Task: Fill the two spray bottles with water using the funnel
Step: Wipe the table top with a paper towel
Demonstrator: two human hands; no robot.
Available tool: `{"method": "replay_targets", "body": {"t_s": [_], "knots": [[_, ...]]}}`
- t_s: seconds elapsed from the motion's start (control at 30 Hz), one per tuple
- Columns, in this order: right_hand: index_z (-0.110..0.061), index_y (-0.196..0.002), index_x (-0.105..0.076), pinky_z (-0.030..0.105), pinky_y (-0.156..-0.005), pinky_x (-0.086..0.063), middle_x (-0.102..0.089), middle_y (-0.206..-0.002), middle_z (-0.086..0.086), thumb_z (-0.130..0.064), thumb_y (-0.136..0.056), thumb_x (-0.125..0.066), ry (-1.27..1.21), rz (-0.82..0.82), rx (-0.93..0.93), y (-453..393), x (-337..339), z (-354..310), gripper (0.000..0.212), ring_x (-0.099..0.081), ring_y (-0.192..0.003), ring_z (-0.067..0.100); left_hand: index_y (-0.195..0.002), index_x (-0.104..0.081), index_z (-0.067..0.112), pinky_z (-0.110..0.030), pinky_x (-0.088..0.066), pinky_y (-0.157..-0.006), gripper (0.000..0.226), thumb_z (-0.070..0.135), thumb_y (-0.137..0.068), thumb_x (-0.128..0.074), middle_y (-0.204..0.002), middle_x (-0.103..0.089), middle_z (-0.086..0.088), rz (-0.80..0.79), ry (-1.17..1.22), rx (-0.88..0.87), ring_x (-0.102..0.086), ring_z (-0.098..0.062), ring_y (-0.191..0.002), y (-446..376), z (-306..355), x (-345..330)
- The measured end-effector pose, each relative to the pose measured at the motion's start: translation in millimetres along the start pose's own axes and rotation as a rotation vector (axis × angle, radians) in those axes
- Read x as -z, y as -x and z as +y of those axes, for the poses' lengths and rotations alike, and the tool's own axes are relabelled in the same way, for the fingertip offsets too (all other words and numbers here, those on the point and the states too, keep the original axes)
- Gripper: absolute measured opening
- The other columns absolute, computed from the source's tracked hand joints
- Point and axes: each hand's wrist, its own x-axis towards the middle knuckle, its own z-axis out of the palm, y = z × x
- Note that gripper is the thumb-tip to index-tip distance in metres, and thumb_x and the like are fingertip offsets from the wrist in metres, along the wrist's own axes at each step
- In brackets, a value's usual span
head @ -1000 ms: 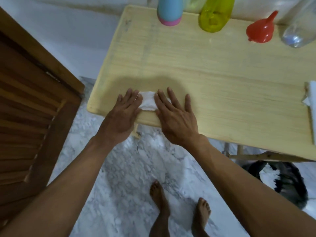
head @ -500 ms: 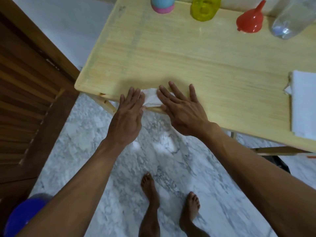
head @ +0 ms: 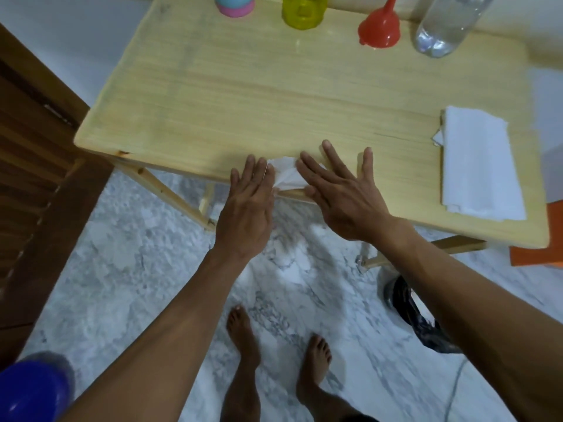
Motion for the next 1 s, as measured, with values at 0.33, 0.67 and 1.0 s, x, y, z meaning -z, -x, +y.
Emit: {"method": "replay_targets", "body": {"t_s": [0.33,0.67,1.0], "knots": [[-0.022,-0.159,-0.030,0.082,-0.105,0.002,-0.028,-0.165,-0.009,-0.040,-0.107,-0.016,0.174,0.058,-0.074,65,3,59,0.057,-0.005,-0.157,0.030,-0.143,-0.045,-0.005,-0.049,-0.010,-0.122,0.052,0.023,-0.105,-0.022,-0.151,-0.043,-0.021,-0.011,-0.057,-0.078,-0.027,-0.035,-0.148,-12,76,-42],[-0.020,-0.158,-0.034,0.081,-0.106,0.005,-0.030,-0.165,-0.007,-0.039,-0.107,-0.021,0.217,0.126,-0.184,119,0,84,0.056,-0.010,-0.157,0.032,-0.142,-0.047,-0.004,-0.052,-0.015,-0.122,0.042,0.014,-0.105,-0.038,-0.149,-0.046,-0.021,-0.023,-0.037,-0.159,-0.029,-0.035,-0.147,-13,131,-74],[-0.015,-0.150,-0.047,0.067,-0.117,0.003,-0.044,-0.158,-0.001,-0.033,-0.107,-0.024,-0.155,0.221,-0.403,179,-1,42,0.052,-0.014,-0.155,0.025,-0.141,-0.053,0.007,-0.036,-0.025,-0.121,0.043,0.027,-0.106,-0.038,-0.150,-0.048,-0.010,-0.161,0.270,-0.056,-0.033,-0.019,-0.146,26,169,-46]]}}
